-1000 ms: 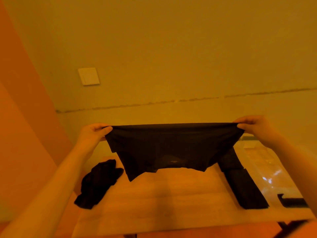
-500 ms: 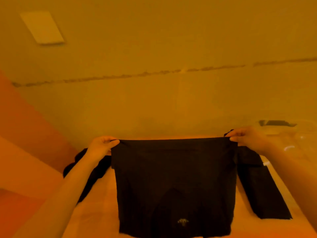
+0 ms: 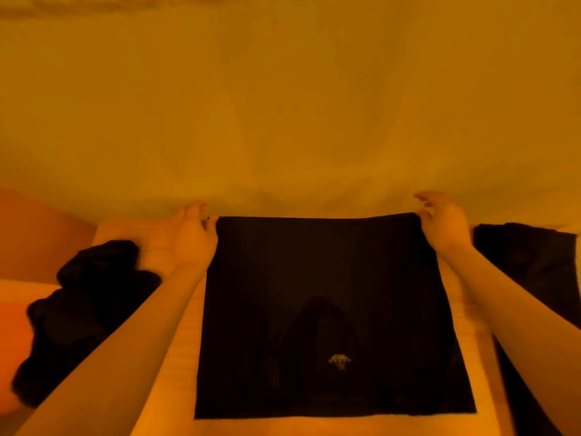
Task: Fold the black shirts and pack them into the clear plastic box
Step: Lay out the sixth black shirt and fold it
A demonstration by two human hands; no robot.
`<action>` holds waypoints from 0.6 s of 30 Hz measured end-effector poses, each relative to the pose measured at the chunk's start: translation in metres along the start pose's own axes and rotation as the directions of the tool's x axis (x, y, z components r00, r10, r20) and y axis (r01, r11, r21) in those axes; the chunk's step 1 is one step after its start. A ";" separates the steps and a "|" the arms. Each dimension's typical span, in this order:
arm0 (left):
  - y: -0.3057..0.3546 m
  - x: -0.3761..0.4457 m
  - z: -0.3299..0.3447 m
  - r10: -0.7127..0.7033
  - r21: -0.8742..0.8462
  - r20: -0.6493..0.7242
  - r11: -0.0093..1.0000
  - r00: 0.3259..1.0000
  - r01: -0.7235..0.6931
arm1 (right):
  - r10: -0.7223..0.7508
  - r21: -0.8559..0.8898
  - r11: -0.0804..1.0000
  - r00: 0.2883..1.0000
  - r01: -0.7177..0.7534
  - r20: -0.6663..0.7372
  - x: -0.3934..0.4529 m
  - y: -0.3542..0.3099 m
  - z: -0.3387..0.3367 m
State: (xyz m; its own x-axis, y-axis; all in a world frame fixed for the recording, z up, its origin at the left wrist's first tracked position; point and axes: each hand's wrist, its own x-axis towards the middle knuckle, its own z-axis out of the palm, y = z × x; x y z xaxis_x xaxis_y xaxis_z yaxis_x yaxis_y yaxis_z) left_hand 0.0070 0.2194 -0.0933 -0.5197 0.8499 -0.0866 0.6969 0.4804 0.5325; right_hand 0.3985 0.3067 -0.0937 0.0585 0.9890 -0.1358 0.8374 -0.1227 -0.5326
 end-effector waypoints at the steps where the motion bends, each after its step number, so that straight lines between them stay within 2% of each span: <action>1: 0.002 -0.012 0.001 0.091 0.095 -0.040 0.992 0.995 -0.087 | -0.048 -0.037 0.998 0.998 0.046 -0.045 -0.013 -0.006 0.002; 3: 0.005 -0.053 0.006 0.323 0.185 -0.037 0.932 0.946 -0.311 | -0.179 -0.077 0.982 0.979 0.171 -0.099 -0.052 -0.018 0.009; 4: 0.004 -0.078 0.009 0.404 0.188 0.009 0.898 0.915 -0.399 | -0.241 -0.082 0.969 0.968 0.235 -0.075 -0.078 -0.023 0.014; 6: -0.005 -0.133 0.014 0.472 0.212 0.134 0.845 0.871 -0.490 | -0.311 -0.136 0.940 0.950 0.313 0.041 -0.138 -0.022 0.025; 11: -0.071 -0.235 0.010 0.428 0.295 0.358 0.792 0.830 -0.535 | -0.373 -0.312 0.849 0.902 0.426 0.216 -0.263 0.031 0.044; 15: -0.110 -0.266 0.003 0.382 0.353 0.460 0.749 0.801 -0.560 | -0.275 -0.405 0.837 0.922 0.369 0.272 -0.297 0.066 0.048; 18: -0.108 -0.271 -0.007 0.362 0.390 0.468 0.734 0.806 -0.557 | -0.220 -0.461 0.822 0.934 0.333 0.283 -0.302 0.062 0.041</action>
State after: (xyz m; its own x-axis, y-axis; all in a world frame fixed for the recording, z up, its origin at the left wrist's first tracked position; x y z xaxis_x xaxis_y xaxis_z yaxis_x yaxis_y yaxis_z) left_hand 0.0687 -0.0644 -0.1218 0.0651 0.9604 -0.2710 0.9932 -0.0362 0.1103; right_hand 0.4106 -0.0029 -0.1198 -0.2829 0.9270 -0.2463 0.9588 0.2666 -0.0978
